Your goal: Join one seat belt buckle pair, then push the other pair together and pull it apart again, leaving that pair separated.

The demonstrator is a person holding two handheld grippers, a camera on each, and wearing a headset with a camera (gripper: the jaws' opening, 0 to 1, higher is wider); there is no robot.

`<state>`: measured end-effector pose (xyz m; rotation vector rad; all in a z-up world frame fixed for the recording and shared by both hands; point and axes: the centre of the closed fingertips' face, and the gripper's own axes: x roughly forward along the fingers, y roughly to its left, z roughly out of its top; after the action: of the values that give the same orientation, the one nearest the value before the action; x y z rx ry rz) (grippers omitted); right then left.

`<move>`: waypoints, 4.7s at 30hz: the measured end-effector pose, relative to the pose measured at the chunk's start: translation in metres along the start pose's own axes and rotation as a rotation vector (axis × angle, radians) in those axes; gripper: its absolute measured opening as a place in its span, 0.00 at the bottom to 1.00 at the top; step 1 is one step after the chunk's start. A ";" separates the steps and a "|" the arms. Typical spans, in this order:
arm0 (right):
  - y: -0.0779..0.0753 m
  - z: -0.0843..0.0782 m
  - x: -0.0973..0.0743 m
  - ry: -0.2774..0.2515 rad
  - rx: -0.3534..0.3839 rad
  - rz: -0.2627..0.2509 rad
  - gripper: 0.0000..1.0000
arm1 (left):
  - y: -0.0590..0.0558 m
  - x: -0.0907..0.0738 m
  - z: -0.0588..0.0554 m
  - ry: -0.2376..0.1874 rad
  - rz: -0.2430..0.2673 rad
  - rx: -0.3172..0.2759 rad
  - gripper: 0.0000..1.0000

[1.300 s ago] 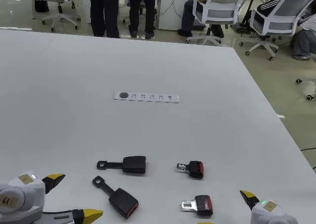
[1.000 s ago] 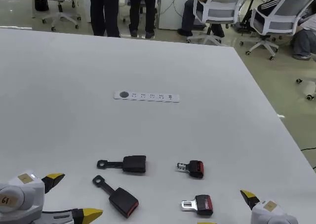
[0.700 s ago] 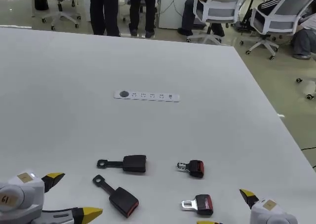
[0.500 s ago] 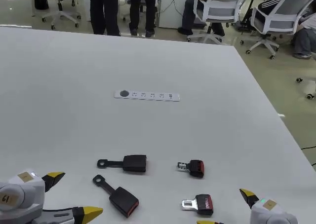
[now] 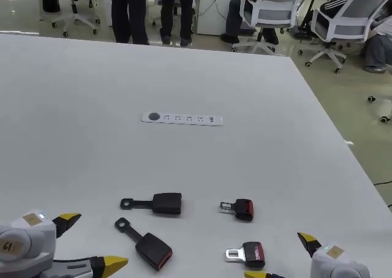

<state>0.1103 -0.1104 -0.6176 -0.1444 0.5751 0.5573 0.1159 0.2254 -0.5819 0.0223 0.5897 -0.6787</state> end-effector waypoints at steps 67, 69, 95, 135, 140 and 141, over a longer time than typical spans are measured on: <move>0.001 -0.002 0.009 0.039 -0.053 0.059 0.97 | -0.006 0.020 0.003 0.039 -0.056 0.086 0.87; 0.003 -0.001 0.010 0.042 -0.055 0.069 0.97 | -0.006 0.021 0.002 0.048 -0.064 0.095 0.86; 0.019 -0.010 0.032 0.200 -0.208 0.311 0.87 | -0.029 0.055 -0.011 0.217 -0.280 0.357 0.73; 0.025 -0.045 0.055 0.426 -0.402 0.600 0.66 | -0.035 0.116 -0.068 0.485 -0.682 0.862 0.51; 0.026 -0.047 0.055 0.440 -0.430 0.622 0.64 | -0.038 0.115 -0.069 0.484 -0.712 0.886 0.48; 0.026 -0.047 0.056 0.443 -0.432 0.624 0.63 | -0.038 0.115 -0.069 0.484 -0.713 0.883 0.48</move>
<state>0.1132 -0.0763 -0.6868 -0.5161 0.9322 1.2735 0.1298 0.1422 -0.6928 0.8521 0.7198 -1.6158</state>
